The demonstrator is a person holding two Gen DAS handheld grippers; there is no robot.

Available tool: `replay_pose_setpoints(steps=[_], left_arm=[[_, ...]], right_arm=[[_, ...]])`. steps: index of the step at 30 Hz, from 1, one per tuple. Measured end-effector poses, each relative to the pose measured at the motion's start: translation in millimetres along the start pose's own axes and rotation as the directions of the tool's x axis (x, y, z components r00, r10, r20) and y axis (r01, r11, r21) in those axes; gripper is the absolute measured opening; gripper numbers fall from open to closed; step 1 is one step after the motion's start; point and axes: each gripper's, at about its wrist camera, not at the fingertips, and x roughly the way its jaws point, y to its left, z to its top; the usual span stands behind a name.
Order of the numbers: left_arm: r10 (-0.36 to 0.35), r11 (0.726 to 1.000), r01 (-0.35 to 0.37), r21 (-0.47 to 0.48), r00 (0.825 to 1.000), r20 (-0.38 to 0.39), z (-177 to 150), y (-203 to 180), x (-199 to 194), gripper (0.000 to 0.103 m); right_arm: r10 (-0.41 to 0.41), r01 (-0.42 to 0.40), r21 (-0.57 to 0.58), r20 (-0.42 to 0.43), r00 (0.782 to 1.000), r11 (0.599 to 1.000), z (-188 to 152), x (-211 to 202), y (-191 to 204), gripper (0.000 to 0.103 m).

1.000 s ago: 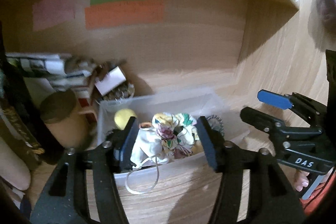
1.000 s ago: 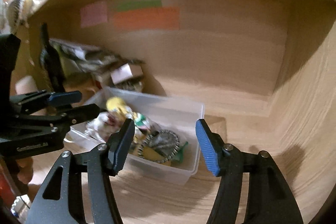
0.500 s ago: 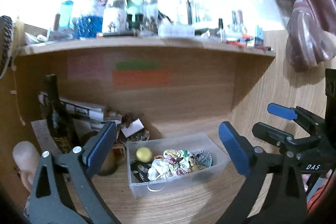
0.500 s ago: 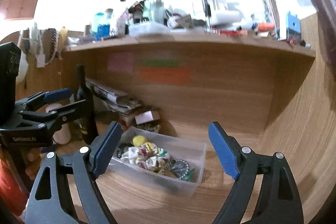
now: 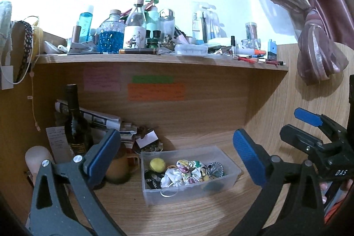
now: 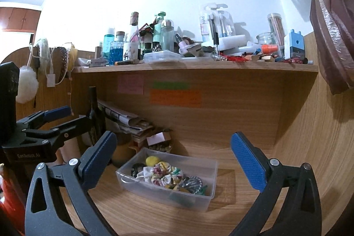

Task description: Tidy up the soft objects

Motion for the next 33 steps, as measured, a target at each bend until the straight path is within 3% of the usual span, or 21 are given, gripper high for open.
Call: replay_pose_setpoints(steps=[33], left_arm=[[-0.02,1.0,0.019,0.025,0.999,0.027,-1.1,2.8,-4.8,0.103]], right_arm=[[0.01,-0.01,0.013,0.007,1.0,1.0,0.3,-4.9,0.3,0.103]])
